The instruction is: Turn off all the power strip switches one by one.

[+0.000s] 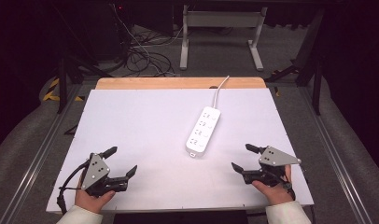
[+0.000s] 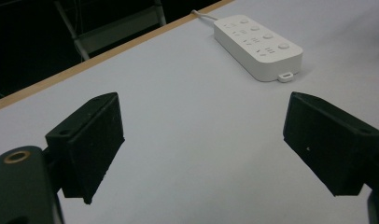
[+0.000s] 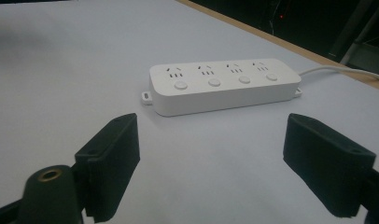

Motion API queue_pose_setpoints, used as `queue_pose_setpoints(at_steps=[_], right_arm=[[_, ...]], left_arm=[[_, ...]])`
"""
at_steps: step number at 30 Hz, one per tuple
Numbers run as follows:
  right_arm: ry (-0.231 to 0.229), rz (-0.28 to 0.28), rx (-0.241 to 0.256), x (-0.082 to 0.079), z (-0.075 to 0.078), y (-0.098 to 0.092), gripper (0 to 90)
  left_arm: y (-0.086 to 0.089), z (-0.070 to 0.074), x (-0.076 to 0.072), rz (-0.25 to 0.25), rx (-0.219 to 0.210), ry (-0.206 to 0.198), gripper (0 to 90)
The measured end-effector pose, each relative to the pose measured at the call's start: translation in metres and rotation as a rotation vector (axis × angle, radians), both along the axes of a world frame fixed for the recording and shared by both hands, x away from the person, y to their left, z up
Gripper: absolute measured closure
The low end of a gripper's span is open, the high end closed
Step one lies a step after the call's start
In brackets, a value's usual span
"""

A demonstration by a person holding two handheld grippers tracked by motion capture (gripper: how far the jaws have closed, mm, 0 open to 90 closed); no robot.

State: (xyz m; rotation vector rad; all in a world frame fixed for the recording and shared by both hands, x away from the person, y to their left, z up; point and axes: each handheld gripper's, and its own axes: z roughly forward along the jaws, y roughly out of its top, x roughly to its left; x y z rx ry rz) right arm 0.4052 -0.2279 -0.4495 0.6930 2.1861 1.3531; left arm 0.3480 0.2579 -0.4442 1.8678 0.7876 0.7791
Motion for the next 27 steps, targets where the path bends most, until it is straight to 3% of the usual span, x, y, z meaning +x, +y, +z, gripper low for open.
queue_pose_setpoints(at_steps=[6,14,20,27], right_arm=[[-0.014,-0.001,-0.001,-0.0014,0.0007,0.0001,23.2],[-0.038,-0.008,-0.036,-0.0023,0.0020,0.0018,30.4],[-0.028,0.000,-0.033,-0.0022,0.0027,0.0028,32.3],[-0.013,0.000,-0.052,0.0000,0.0062,0.0049,36.3]], left_arm=[[0.0014,0.0025,-0.0016,0.000,-0.018,0.004,12.9],[-0.0011,0.0030,-0.0040,0.016,0.056,-0.029,14.0],[-0.0006,0.0040,-0.0042,0.015,-0.001,-0.005,14.0],[-0.0011,0.0034,-0.0040,0.017,0.010,-0.006,14.1]])
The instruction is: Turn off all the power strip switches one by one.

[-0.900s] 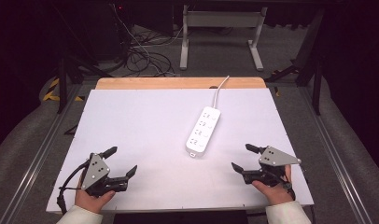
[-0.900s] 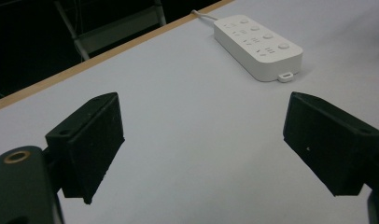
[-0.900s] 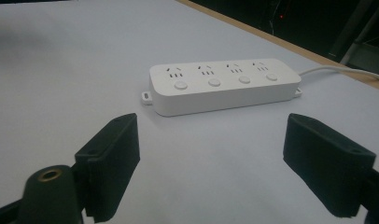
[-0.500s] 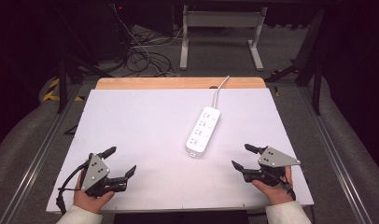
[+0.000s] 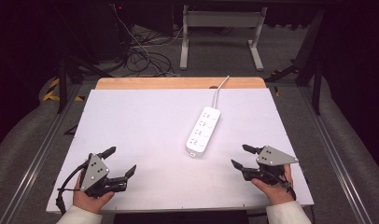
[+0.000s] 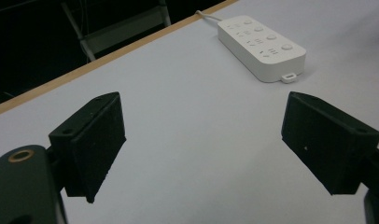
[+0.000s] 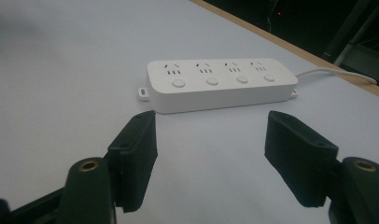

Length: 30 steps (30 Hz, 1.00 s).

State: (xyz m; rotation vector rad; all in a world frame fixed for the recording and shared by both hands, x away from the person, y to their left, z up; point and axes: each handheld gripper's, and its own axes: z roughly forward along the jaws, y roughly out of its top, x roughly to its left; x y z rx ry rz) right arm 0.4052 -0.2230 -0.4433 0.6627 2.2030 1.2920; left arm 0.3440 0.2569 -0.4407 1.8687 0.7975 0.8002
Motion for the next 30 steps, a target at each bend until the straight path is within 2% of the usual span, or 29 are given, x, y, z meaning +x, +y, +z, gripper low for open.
queue_pose_setpoints(at_steps=[9,12,19,22,30], right_arm=[[0.006,0.039,-0.008,0.007,0.010,0.010,40.0],[0.024,0.036,-0.018,0.012,0.016,0.015,40.3],[0.026,0.060,-0.013,0.023,0.026,0.029,41.5],[0.072,0.076,-0.010,0.029,0.028,0.034,45.1],[0.061,0.104,-0.015,0.042,0.032,0.053,48.2]], left_arm=[[0.000,0.000,0.000,0.002,0.011,-0.008,14.1],[-0.001,0.000,0.000,0.001,0.010,-0.007,14.1],[-0.001,0.000,0.000,0.001,0.010,-0.008,14.1],[-0.001,0.000,0.000,0.000,0.008,-0.009,14.1],[-0.001,-0.001,0.000,0.000,0.015,-0.009,14.1]])
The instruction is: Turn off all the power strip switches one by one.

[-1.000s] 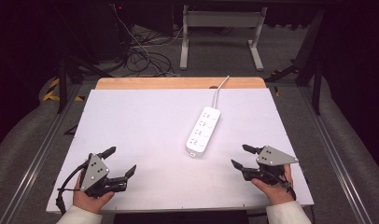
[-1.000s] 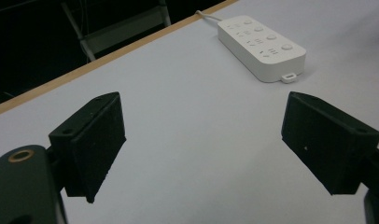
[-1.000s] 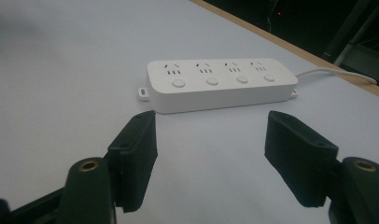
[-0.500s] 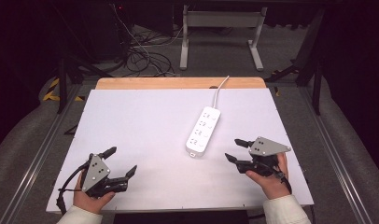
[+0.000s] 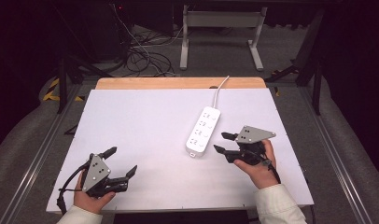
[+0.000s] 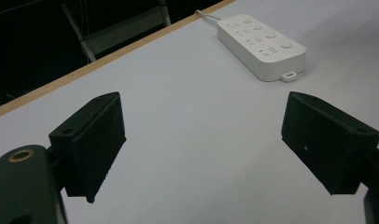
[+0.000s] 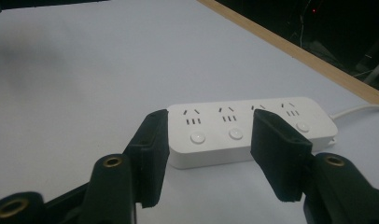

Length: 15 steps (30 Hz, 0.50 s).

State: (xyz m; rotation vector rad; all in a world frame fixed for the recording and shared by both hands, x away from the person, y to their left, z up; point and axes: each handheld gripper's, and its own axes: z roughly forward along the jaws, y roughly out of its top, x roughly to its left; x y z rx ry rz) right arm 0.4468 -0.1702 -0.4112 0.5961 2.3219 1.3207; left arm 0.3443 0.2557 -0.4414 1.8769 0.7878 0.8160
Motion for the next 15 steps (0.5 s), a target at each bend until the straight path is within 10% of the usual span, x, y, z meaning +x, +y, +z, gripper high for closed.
queue_pose_setpoints(at_steps=[15], right_arm=[[0.045,0.051,0.022,0.025,-0.005,0.033,51.7]], left_arm=[[0.000,-0.001,0.000,0.003,0.002,0.006,14.3]])
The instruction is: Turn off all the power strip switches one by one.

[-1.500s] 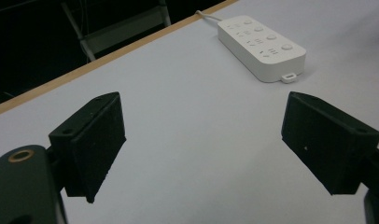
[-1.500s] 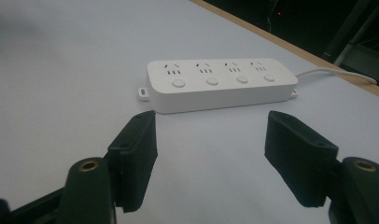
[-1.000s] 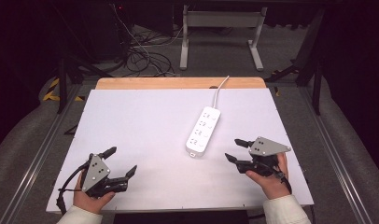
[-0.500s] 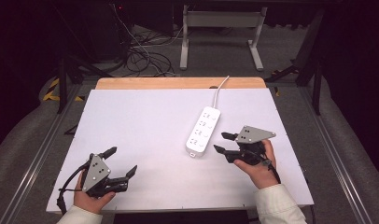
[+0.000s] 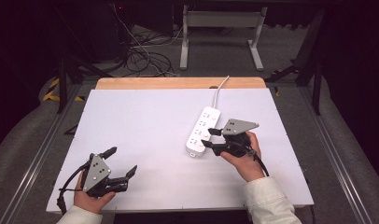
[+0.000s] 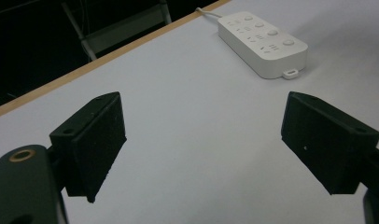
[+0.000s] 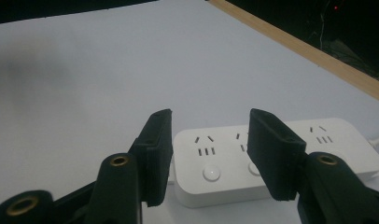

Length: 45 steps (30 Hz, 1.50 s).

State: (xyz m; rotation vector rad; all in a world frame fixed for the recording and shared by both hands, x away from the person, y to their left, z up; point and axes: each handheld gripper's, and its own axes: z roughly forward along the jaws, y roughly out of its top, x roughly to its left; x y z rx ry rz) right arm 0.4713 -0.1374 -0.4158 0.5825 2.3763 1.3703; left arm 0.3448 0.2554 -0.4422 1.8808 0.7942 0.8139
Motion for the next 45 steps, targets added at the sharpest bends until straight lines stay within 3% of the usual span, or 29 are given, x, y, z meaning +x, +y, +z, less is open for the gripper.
queue_pose_setpoints(at_steps=[6,9,12,16,21,26,31,45], right_arm=[[0.005,-0.003,-0.012,0.004,-0.003,0.005,57.6],[0.037,0.025,-0.003,0.005,-0.003,0.005,66.4],[0.037,0.026,-0.009,0.006,-0.002,0.006,73.4],[0.065,0.025,-0.059,0.009,-0.001,0.009,90.0],[0.122,0.018,-0.109,0.016,-0.002,0.012,90.0],[0.150,0.014,-0.165,0.022,-0.001,0.020,90.0],[0.239,-0.017,-0.160,0.031,-0.002,0.024,90.0],[0.281,-0.034,-0.285,0.046,-0.015,0.037,90.0]], left_arm=[[0.001,0.000,0.000,0.001,0.003,0.000,14.5],[0.000,0.000,0.000,0.002,-0.003,0.000,14.5],[0.001,0.000,0.000,0.003,0.000,-0.002,14.5],[0.001,0.000,0.000,0.004,0.002,-0.001,14.5],[0.001,0.001,-0.001,0.005,0.008,-0.007,14.5],[0.001,0.001,-0.001,0.005,0.012,-0.008,14.5],[0.001,0.001,0.000,0.005,0.011,-0.008,14.4],[0.001,0.000,0.000,0.004,0.014,-0.008,14.5]])
